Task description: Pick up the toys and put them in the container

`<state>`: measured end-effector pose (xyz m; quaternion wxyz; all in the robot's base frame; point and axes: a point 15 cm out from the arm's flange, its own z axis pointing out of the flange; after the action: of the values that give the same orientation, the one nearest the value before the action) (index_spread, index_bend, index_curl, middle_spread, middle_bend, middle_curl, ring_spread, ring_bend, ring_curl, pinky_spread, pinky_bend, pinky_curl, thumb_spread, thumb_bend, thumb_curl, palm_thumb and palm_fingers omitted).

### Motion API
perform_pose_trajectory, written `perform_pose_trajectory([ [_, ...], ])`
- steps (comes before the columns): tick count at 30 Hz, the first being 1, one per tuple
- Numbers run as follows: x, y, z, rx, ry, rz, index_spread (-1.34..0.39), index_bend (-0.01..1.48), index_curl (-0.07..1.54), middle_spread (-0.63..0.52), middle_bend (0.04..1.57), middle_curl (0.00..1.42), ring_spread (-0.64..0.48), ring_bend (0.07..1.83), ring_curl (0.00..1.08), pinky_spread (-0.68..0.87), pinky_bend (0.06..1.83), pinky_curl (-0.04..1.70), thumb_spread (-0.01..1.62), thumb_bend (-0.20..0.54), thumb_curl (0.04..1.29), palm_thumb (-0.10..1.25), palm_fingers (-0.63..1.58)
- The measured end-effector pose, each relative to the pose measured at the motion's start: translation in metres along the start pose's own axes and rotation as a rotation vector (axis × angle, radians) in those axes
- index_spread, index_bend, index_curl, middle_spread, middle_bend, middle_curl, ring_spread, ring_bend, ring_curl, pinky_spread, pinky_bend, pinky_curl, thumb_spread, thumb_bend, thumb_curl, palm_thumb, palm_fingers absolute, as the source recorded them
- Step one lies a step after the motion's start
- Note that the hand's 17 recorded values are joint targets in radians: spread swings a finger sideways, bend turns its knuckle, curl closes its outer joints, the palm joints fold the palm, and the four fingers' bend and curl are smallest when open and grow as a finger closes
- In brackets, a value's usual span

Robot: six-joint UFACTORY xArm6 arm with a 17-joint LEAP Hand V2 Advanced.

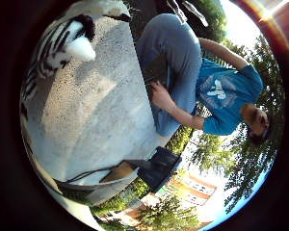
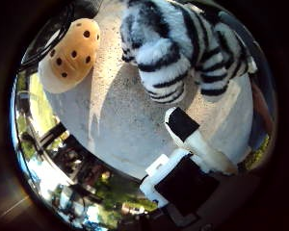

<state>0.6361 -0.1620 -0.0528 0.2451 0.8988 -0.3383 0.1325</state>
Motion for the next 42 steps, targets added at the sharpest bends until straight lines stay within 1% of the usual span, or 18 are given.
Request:
perform_pose_trajectory([
  [2,-0.004,-0.004,0.0,0.001,0.004,-0.012,-0.09,0.16,0.25,0.0,0.24,0.37,0.28,0.49,0.32,0.47,0.49,0.21,1.08,-0.029,0.32,0.56,0.37],
  [4,-0.009,-0.008,0.002,-0.001,0.003,-0.024,-0.12,0.17,0.26,-0.04,0.34,0.41,0.24,0.61,0.35,0.47,0.49,0.19,1.07,-0.028,0.32,0.56,0.61],
  [5,-0.01,-0.009,0.002,-0.001,0.002,-0.026,-0.15,0.16,0.25,-0.06,0.36,0.42,0.22,0.66,0.37,0.46,0.52,0.19,1.08,-0.023,0.32,0.58,0.7],
  [6,-0.011,-0.01,0.002,-0.001,0.002,-0.029,-0.18,0.13,0.24,-0.07,0.44,0.45,0.2,0.73,0.39,0.45,0.54,0.2,1.07,-0.022,0.32,0.59,0.78],
  [7,-0.012,-0.01,0.003,-0.002,0.002,-0.03,-0.2,0.12,0.23,-0.08,0.47,0.47,0.19,0.77,0.41,0.44,0.57,0.21,1.07,-0.017,0.32,0.6,0.8],
  [8,-0.011,-0.01,0.003,-0.002,0.004,-0.032,-0.22,0.1,0.21,-0.1,0.54,0.51,0.17,0.87,0.45,0.43,0.59,0.22,1.07,-0.015,0.33,0.62,0.84],
  [10,-0.011,-0.01,0.002,-0.002,0.006,-0.035,-0.29,0.1,0.16,-0.14,0.68,0.59,0.11,1.07,0.55,0.41,0.64,0.25,1.07,-0.017,0.33,0.65,0.85],
  [12,-0.01,-0.009,0.002,-0.003,0.006,-0.05,-0.36,0.2,0.14,-0.16,0.77,0.66,0.07,1.17,0.6,0.41,0.75,0.28,1.07,-0.021,0.34,0.67,0.98],
  [13,-0.009,-0.008,0.001,-0.004,0.006,-0.057,-0.4,0.23,0.14,-0.18,0.81,0.69,0.05,1.19,0.62,0.41,0.84,0.31,1.07,-0.021,0.35,0.68,1.04],
  [14,-0.009,-0.006,0.002,-0.01,0.002,-0.066,-0.42,0.23,0.12,-0.18,0.82,0.71,0.04,1.19,0.62,0.41,0.87,0.32,1.07,-0.021,0.35,0.69,1.04],
  [17,-0.002,0.002,0.0,-0.012,-0.004,-0.068,-0.53,0.32,0.11,-0.21,0.91,0.8,0.0,1.24,0.69,0.37,1.13,0.43,1.06,-0.012,0.37,0.75,1.11],
  [19,0.013,0.009,-0.01,-0.001,0.005,-0.041,-0.6,0.38,0.11,-0.23,0.98,0.86,-0.03,1.25,0.71,0.34,1.24,0.5,1.05,0.011,0.41,0.83,1.1],
  [22,0.021,0.024,-0.02,0.012,-0.012,0.005,-0.7,0.48,0.1,-0.23,1.04,0.92,-0.06,1.29,0.74,0.3,1.36,0.58,1.05,0.042,0.47,0.95,1.09],
  [24,0.016,0.032,-0.025,0.014,-0.033,0.011,-0.76,0.54,0.09,-0.24,1.07,0.96,-0.07,1.3,0.76,0.27,1.4,0.61,1.06,0.051,0.5,1.01,1.06],
  [27,0.013,0.05,-0.036,0.021,-0.068,0.024,-0.82,0.62,0.09,-0.24,1.09,0.99,-0.09,1.33,0.78,0.24,1.43,0.65,1.07,0.042,0.53,1.03,1.04],
  [31,0.004,0.074,-0.061,0.04,-0.117,0.039,-0.9,0.71,0.08,-0.24,1.12,1.04,-0.1,1.35,0.81,0.21,1.46,0.7,1.08,0.012,0.57,1.03,1.0],
  [37,-0.003,0.11,-0.134,0.101,-0.178,0.032,-0.98,0.82,0.06,-0.24,1.15,1.09,-0.12,1.38,0.84,0.17,1.49,0.76,1.09,-0.015,0.62,1.02,0.95],
  [42,-0.035,0.121,-0.202,0.191,-0.325,0.037,-1.02,0.9,0.04,-0.24,1.17,1.11,-0.13,1.4,0.86,0.16,1.52,0.8,1.1,-0.015,0.66,1.01,0.93],
])
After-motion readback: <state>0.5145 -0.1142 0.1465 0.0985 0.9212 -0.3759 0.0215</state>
